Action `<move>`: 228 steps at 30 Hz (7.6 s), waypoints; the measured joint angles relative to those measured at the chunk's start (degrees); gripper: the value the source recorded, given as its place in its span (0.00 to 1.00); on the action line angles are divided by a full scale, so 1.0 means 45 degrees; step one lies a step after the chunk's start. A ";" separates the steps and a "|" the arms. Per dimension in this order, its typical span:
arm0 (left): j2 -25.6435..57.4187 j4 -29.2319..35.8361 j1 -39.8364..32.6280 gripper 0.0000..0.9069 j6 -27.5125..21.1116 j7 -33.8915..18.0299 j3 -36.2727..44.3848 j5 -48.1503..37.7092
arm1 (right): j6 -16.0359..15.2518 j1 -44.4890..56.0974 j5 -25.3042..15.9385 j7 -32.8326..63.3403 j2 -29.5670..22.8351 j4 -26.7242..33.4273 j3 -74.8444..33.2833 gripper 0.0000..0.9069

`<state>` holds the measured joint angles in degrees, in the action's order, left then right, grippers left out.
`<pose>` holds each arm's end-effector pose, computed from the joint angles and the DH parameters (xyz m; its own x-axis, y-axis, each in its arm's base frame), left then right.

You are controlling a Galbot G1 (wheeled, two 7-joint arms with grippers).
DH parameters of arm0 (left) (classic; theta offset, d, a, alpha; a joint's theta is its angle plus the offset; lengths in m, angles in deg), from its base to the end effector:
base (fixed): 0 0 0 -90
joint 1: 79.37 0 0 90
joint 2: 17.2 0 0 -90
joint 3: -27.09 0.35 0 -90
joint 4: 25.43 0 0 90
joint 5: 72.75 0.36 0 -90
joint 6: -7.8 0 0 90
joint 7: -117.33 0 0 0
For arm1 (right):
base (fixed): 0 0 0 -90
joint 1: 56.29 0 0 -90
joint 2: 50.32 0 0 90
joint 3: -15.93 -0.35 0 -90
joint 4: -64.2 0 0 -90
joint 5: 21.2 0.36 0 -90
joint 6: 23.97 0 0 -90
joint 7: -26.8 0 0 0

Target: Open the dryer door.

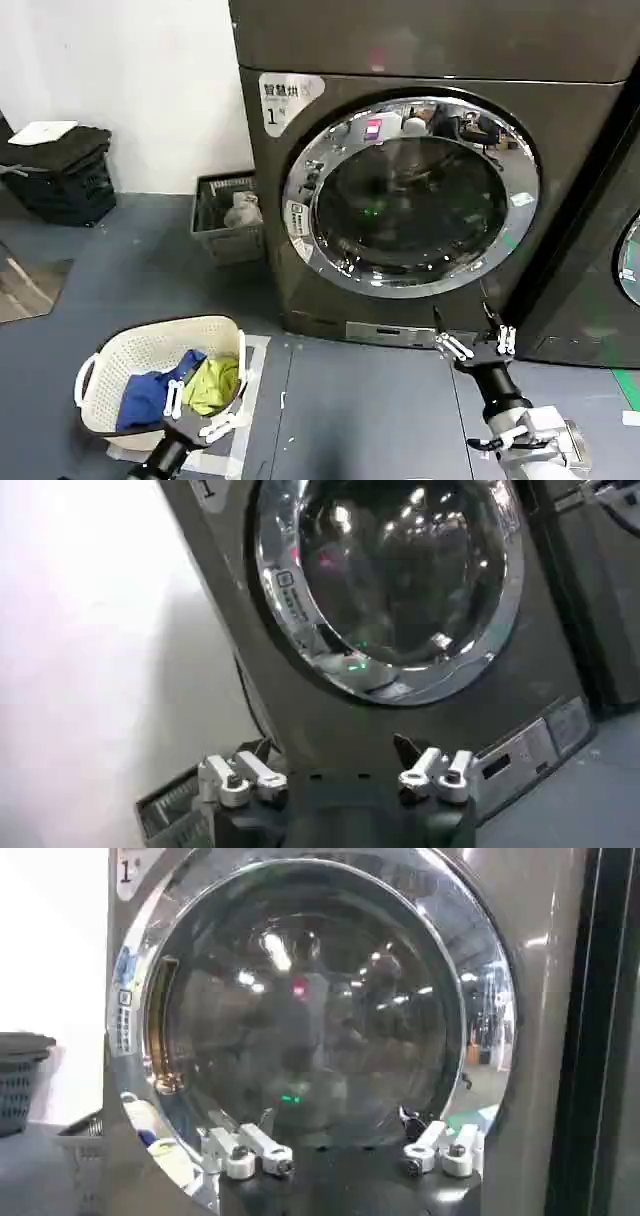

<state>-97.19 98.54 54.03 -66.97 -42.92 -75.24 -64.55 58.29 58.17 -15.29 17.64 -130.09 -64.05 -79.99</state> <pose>0.1188 0.0887 -0.2989 -0.9409 0.3369 0.0347 0.3201 0.8511 0.4161 0.2063 -0.0513 -0.2256 -0.9801 -0.1745 -0.0941 -0.1627 0.9792 -0.1213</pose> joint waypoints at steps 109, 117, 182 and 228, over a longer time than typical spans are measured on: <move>-0.1088 0.1118 0.0791 1.00 0.0212 0.0266 -0.0480 0.0510 | 0.2084 -1.3208 0.4300 -0.2388 0.2412 1.0211 0.9509 1.00; -0.1115 0.1147 0.0868 1.00 0.0229 0.0263 -0.0595 0.0470 | 0.2168 -1.3596 0.4298 -0.2699 0.2010 1.0854 0.9738 1.00; -0.0225 0.0816 -0.0249 1.00 -0.0269 0.0527 -0.0985 -0.0413 | 0.3982 -1.2146 0.9026 -1.3897 0.6448 0.8290 0.8677 1.00; 0.5968 -0.3092 -0.8287 1.00 -0.0824 0.0732 0.3256 -0.2677 | 0.3551 -0.3850 0.9897 -1.5554 0.9702 0.5159 -0.0481 1.00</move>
<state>-70.33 84.63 16.74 -70.68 -39.63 -60.59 -76.60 74.27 40.84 29.24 -52.35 -86.43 -40.83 -82.15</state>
